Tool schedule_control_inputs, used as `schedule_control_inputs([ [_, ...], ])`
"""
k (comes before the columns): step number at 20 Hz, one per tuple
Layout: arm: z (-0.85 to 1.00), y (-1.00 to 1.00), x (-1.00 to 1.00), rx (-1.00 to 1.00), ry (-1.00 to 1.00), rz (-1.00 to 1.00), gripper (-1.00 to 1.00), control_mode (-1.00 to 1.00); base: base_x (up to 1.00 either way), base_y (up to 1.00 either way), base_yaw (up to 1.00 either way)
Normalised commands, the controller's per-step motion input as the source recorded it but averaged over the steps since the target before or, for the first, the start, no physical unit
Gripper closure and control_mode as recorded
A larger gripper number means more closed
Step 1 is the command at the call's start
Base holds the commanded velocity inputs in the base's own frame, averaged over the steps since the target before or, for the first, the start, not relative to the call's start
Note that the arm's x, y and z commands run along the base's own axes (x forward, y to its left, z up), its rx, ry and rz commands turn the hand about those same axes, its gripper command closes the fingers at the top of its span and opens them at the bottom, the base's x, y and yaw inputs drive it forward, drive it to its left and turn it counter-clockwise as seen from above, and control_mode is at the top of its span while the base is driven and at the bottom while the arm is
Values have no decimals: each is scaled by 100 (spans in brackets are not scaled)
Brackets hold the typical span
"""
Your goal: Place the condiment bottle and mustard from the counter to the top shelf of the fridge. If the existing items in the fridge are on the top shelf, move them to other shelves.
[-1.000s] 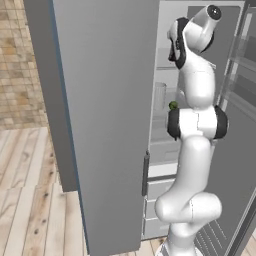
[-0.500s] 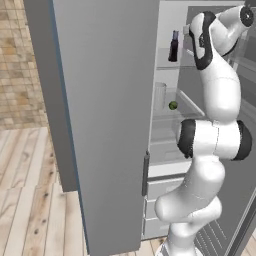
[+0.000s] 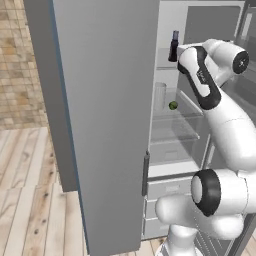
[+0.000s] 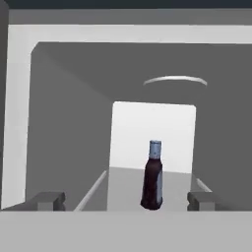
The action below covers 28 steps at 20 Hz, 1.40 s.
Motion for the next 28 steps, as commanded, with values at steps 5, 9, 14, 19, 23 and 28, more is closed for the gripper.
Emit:
schedule_control_inputs([
  [5,14,48,-100,-1,15,-8,-100,-100,0,0,0],
  [9,9,8,-100,0,41,-6,-100,-100,0,0,0],
  [14,-10,0,-100,-1,51,-1,-100,-100,0,0,0],
  [19,-86,8,-100,-12,32,0,-100,-100,0,0,0],
  [23,-100,11,-100,-6,30,0,-100,-100,0,0,0],
  [28,-73,10,-63,10,-7,0,-100,-100,0,0,0],
])
